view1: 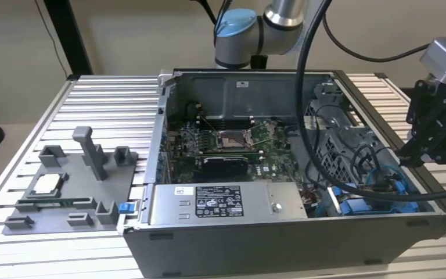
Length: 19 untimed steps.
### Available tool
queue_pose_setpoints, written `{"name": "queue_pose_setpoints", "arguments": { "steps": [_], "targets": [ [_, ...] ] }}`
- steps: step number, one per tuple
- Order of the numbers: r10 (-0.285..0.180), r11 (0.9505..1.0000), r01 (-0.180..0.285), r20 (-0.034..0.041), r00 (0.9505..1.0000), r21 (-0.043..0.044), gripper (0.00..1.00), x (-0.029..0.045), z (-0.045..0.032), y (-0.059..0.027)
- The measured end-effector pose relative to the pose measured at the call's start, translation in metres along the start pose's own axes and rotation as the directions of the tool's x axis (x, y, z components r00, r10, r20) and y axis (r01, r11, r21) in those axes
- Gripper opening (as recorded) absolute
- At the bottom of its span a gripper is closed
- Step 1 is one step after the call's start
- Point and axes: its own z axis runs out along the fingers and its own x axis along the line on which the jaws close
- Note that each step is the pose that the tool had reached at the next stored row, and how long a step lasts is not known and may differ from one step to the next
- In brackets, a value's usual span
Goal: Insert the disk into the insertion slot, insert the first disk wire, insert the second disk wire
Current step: 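Insert the second disk wire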
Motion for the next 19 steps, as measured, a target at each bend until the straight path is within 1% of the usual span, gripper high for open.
{"name": "queue_pose_setpoints", "arguments": {
  "steps": [8, 19],
  "targets": [
    [-0.005, 1.0000, 0.005, -0.0002, 1.0000, -0.0006, 1.00, -0.0003, 0.0006, -0.0102],
    [-0.006, 1.0000, 0.006, -0.0002, 1.0000, -0.0008, 1.00, -0.0003, 0.0008, -0.0126]
  ]
}}
